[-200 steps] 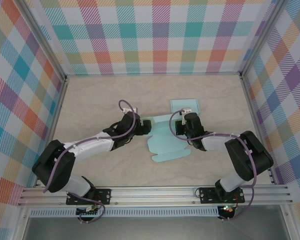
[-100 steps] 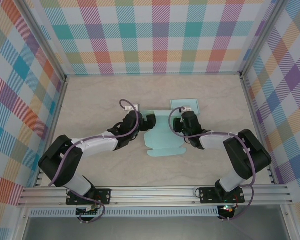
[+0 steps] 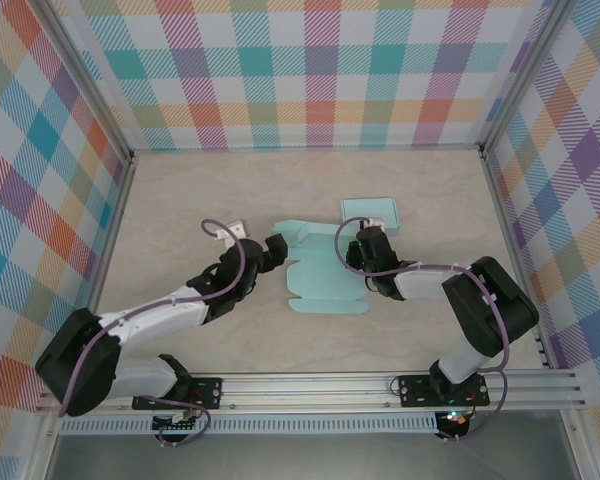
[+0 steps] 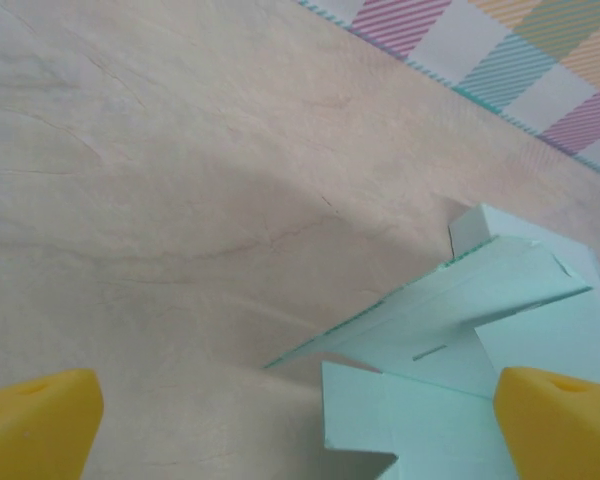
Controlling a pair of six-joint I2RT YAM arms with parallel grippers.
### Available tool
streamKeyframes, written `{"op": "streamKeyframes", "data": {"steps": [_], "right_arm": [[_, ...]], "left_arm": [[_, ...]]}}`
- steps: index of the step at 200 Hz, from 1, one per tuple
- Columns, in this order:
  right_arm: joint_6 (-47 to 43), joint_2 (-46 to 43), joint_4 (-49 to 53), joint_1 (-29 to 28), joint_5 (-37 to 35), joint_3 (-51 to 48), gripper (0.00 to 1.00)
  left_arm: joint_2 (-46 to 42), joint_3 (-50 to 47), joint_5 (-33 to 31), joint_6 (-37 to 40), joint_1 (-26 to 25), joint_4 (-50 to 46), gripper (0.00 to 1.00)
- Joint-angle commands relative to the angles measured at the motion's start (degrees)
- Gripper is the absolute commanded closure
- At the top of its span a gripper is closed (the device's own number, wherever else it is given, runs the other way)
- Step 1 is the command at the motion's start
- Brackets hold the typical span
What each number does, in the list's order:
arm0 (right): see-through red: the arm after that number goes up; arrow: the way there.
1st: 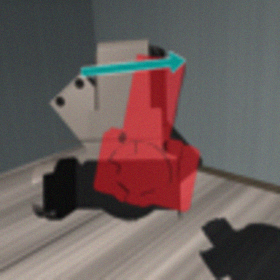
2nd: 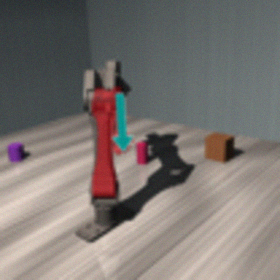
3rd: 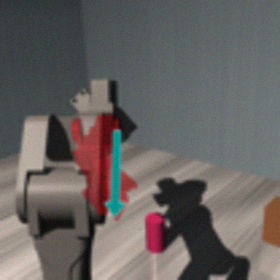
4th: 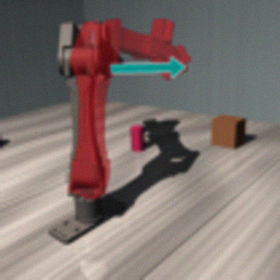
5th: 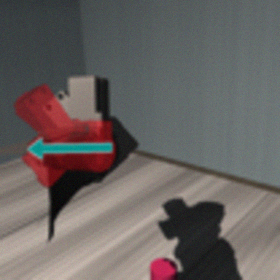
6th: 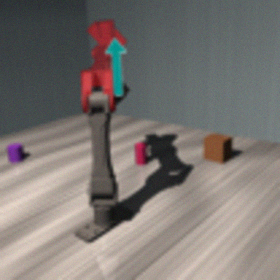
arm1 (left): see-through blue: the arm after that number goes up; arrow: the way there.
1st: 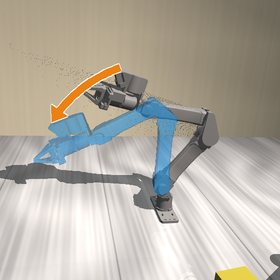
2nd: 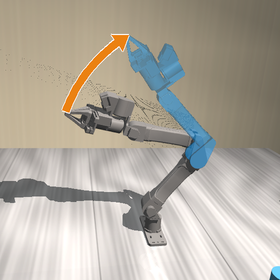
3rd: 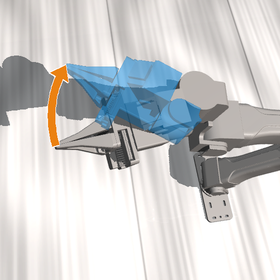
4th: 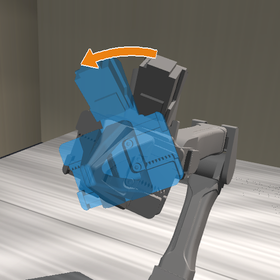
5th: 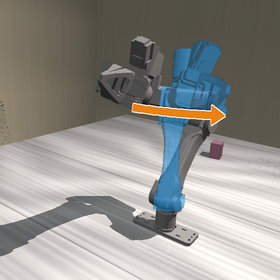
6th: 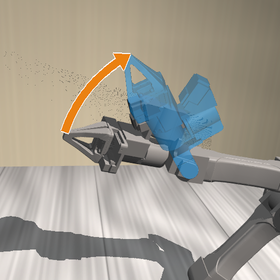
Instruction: Fold the paper box
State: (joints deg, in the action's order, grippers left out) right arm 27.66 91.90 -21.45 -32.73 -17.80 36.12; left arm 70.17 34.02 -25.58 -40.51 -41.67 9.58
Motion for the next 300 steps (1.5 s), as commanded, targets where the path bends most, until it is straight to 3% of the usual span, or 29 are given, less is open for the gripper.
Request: {"op": "streamKeyframes", "data": {"steps": [1,44,87,171,233,300], "right_arm": [[0.5,0.3,0.4,-0.5,-1.2,1.3,1.00],[0.0,0.5,0.6,-0.6,-1.2,1.1,1.00],[0.3,2.0,0.3,-0.6,0.0,1.7,1.00],[0.7,1.3,1.3,-0.8,0.6,1.5,1.00],[0.2,0.1,2.1,-0.9,0.5,1.0,1.00],[0.4,-0.3,2.3,-1.1,1.0,1.2,1.00]], "left_arm": [[-3.5,-3.4,0.9,-3.5,-0.6,-5.6,0.02],[-5.4,-5.5,6.9,-4.7,-0.8,-4.6,0.04],[-2.2,-6.2,8.3,-3.3,-0.8,1.3,0.08],[10.3,-4.6,11.9,-3.1,-0.8,14.7,0.25],[15.7,-4.0,14.7,-4.9,-0.8,24.0,0.46],[19.9,-0.1,15.4,-5.2,-0.8,24.3,0.47]]}}
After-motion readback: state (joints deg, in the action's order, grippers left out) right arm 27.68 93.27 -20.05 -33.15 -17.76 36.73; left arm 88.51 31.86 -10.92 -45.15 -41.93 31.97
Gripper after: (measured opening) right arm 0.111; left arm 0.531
